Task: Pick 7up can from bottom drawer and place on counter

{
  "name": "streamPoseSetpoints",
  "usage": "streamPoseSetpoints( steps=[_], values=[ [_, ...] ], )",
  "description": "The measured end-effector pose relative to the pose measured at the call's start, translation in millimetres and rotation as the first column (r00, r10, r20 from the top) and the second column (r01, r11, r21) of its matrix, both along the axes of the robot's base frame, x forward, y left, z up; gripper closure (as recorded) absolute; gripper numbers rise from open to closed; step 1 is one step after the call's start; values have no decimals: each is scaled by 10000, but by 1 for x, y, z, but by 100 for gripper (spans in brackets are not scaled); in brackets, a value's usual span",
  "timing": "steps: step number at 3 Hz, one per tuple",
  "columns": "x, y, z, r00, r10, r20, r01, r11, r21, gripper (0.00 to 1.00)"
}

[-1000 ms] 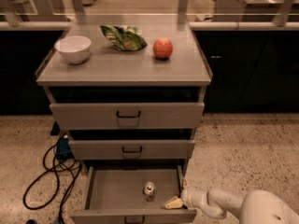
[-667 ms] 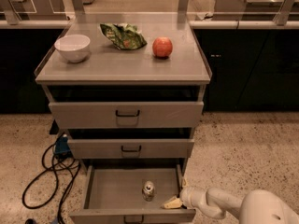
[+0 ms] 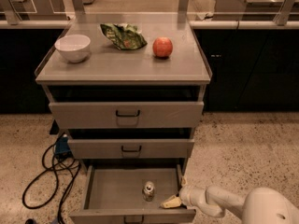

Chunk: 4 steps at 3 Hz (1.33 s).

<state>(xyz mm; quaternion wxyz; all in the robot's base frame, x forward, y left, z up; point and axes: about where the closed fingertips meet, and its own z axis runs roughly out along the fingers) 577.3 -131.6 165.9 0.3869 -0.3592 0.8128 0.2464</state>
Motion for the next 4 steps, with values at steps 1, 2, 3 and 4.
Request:
streamPoseSetpoints(
  steps=[1, 2, 3, 4],
  values=[
    [5, 7, 7, 9998, -51, -214, 44, 9995, -309, 0],
    [7, 25, 22, 9994, 197, -287, -217, 9974, -694, 0],
    [7, 25, 22, 9994, 197, -287, -217, 9974, -694, 0],
    [13, 28, 13, 9986, 398, -352, -404, 9990, -177, 0]
  ],
)
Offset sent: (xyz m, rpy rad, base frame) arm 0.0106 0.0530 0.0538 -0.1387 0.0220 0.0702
